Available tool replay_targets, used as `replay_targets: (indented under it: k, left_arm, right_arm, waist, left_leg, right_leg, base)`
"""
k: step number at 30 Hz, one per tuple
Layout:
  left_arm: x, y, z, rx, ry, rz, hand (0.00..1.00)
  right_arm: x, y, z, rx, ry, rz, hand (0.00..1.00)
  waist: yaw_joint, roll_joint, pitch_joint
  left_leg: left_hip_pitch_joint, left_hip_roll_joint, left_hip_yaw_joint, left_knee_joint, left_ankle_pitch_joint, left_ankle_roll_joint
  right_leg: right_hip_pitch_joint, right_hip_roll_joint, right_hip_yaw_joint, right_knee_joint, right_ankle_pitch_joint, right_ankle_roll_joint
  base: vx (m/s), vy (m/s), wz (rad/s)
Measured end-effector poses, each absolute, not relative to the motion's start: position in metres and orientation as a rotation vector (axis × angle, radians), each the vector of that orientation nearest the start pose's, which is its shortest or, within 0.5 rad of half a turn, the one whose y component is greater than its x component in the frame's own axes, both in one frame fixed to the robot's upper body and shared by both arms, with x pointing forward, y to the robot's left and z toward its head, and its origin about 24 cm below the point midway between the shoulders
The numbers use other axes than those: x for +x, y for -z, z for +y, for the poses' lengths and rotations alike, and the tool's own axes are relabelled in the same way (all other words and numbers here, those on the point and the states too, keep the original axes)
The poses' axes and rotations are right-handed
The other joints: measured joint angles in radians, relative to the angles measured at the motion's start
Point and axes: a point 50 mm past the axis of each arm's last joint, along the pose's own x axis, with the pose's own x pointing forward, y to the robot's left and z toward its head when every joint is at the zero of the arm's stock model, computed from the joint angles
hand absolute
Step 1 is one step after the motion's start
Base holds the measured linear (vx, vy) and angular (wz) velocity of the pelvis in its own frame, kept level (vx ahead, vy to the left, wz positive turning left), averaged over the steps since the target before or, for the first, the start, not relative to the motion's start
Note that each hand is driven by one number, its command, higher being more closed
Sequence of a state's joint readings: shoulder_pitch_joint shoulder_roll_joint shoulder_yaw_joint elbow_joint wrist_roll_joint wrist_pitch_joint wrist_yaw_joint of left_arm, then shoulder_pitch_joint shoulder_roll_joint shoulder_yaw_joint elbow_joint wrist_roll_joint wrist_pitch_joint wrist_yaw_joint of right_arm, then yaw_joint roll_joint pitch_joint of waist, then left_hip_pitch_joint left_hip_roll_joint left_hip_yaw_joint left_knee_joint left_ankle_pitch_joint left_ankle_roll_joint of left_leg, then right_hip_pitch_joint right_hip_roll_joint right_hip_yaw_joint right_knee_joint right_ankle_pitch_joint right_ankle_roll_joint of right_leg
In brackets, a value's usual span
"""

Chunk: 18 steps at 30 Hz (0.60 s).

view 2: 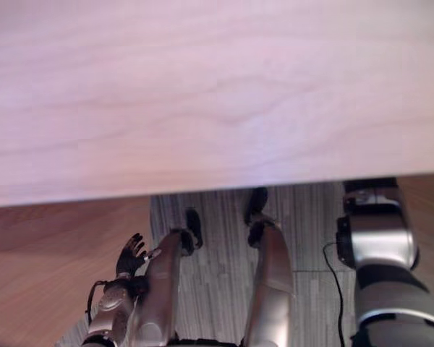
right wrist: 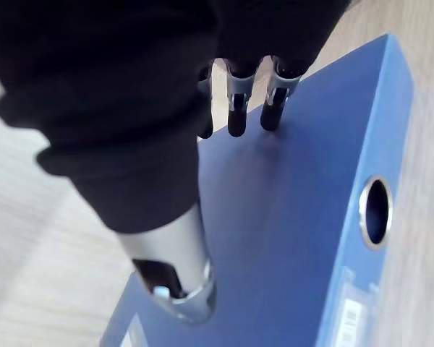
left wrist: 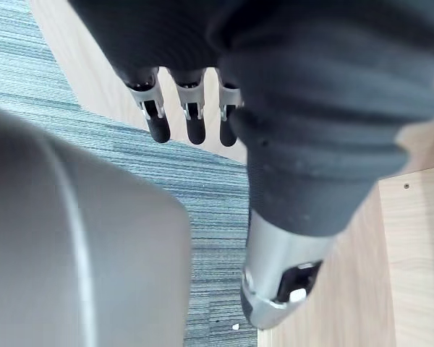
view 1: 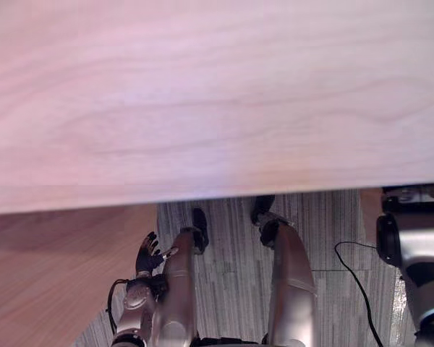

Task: Walk over to the cabinet, pick up the folder, carry it to the office cabinet, place the folder inside the office cabinet, then close the office cabinet door

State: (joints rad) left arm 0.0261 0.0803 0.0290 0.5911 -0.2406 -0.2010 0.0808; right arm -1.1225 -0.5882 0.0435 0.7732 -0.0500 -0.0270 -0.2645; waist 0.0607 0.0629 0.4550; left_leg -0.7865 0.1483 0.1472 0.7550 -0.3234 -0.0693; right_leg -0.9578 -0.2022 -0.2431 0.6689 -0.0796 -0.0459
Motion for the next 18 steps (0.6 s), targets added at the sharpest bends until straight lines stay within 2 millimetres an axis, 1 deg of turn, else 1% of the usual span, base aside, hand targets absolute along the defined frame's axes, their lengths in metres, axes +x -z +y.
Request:
replay_targets:
  k: [1,2,3,6,7,9,10,12,13,14,15,16,17,18]
  left_arm:
    - [0.207,0.075,0.189,-0.129,-0.222,0.417,0.0]
    - [0.204,0.077,0.188,-0.126,-0.22,0.43,0.0]
    - [0.2,0.08,0.188,-0.124,-0.218,0.444,0.0]
    - [0.193,0.085,0.187,-0.104,-0.209,0.476,0.0]
    - [0.192,0.086,0.187,-0.101,-0.207,0.483,0.0]
    - [0.189,0.091,0.186,-0.095,-0.199,0.51,0.0]
    - [0.188,0.092,0.186,-0.09,-0.196,0.517,0.0]
    - [0.179,0.097,0.183,-0.078,-0.184,0.553,0.0]
    - [0.177,0.099,0.183,-0.076,-0.18,0.561,0.0]
    - [0.173,0.101,0.182,-0.064,-0.17,0.577,0.0]
    - [0.169,0.105,0.182,-0.052,-0.163,0.598,0.0]
    - [0.166,0.107,0.182,-0.049,-0.162,0.613,0.0]
    - [0.162,0.11,0.181,-0.048,-0.159,0.632,0.0]
    - [0.156,0.115,0.181,-0.04,-0.155,0.664,0.0]
  right_arm:
    - [0.393,-0.287,-0.246,-0.506,0.432,-0.448,0.0]
    - [0.396,-0.279,-0.238,-0.544,0.418,-0.425,0.0]
    - [0.399,-0.272,-0.227,-0.617,0.399,-0.41,0.0]
    - [0.404,-0.264,-0.207,-0.709,0.37,-0.4,0.0]
    - [0.404,-0.262,-0.204,-0.718,0.366,-0.4,0.0]
    - [0.407,-0.255,-0.188,-0.754,0.344,-0.391,0.0]
    - [0.408,-0.254,-0.184,-0.761,0.338,-0.39,0.0]
    - [0.409,-0.242,-0.17,-0.765,0.304,-0.375,0.0]
    - [0.409,-0.238,-0.167,-0.775,0.294,-0.371,0.0]
    - [0.41,-0.228,-0.161,-0.783,0.275,-0.352,0.0]
    - [0.411,-0.213,-0.156,-0.774,0.251,-0.307,0.0]
    - [0.411,-0.203,-0.154,-0.769,0.239,-0.277,0.0]
    - [0.411,-0.186,-0.15,-0.755,0.217,-0.225,0.0]
    - [0.408,-0.157,-0.145,-0.729,0.183,-0.138,0.0]
  waist:
    - [0.001,0.0,0.0]
    - [0.003,0.0,0.0]
    - [0.002,0.0,-0.001]
    - [-0.002,0.001,-0.005]
    - [-0.001,0.002,-0.007]
    - [-0.001,0.002,-0.01]
    - [-0.001,0.002,-0.011]
    - [-0.001,0.004,-0.036]
    - [-0.001,0.005,-0.039]
    - [-0.001,0.005,-0.054]
    - [-0.003,0.006,-0.078]
    - [-0.003,0.007,-0.096]
    - [-0.002,0.009,-0.114]
    - [-0.001,0.014,-0.135]
  left_leg:
    - [0.015,0.0,0.0,-0.006,0.001,0.0]
    - [0.046,0.001,0.001,-0.019,0.002,0.001]
    - [0.079,0.002,0.006,-0.03,0.002,0.002]
    - [0.155,0.003,0.024,-0.051,0.003,0.003]
    - [0.169,0.003,0.026,-0.052,0.003,0.003]
    - [0.236,0.003,0.036,-0.055,0.003,0.003]
    - [0.254,0.003,0.04,-0.056,0.003,0.003]
    - [0.311,0.004,0.054,-0.065,0.003,0.004]
    - [0.329,0.004,0.057,-0.069,0.003,0.004]
    - [0.355,0.004,0.058,-0.074,0.001,0.007]
    - [0.373,0.005,0.062,-0.078,-0.005,0.01]
    - [0.38,0.006,0.063,-0.079,-0.005,0.01]
    - [0.397,0.01,0.064,-0.083,-0.006,0.01]
    - [0.427,0.018,0.067,-0.093,-0.012,0.017]
  right_leg:
    - [0.016,0.002,-0.002,-0.008,0.002,0.001]
    - [0.049,0.005,-0.004,-0.025,0.005,0.004]
    - [0.082,0.008,-0.004,-0.038,0.008,0.006]
    - [0.157,0.011,-0.003,-0.065,0.013,0.013]
    - [0.172,0.012,-0.003,-0.067,0.013,0.013]
    - [0.232,0.011,-0.001,-0.067,0.012,0.013]
    - [0.248,0.01,-0.001,-0.067,0.012,0.013]
    - [0.299,0.009,0.002,-0.066,0.012,0.014]
    - [0.315,0.008,0.002,-0.067,0.011,0.014]
    - [0.342,0.009,0.002,-0.072,0.005,0.017]
    - [0.36,0.009,0.001,-0.077,-0.001,0.02]
    - [0.367,0.009,-0.001,-0.08,-0.001,0.019]
    - [0.388,0.014,-0.004,-0.089,-0.002,0.019]
    - [0.425,0.026,-0.007,-0.109,-0.002,0.02]
  base:
    - [0.07,0.099,-0.03]
    - [0.05,0.075,-0.08]
    - [0.07,0.102,-0.09]
    - [0.05,0.095,-0.09]
    - [0.05,0.096,-0.05]
    - [0.02,0.077,-0.07]
    - [-0.01,0.061,-0.1]
    - [-0.02,0.032,-0.09]
    - [-0.04,0.013,-0.04]
    - [-0.06,-0.002,0.01]
    - [-0.07,-0.005,0.04]
    - [-0.06,-0.009,0.04]
    - [-0.05,-0.02,-0.04]
    - [-0.04,-0.027,-0.09]
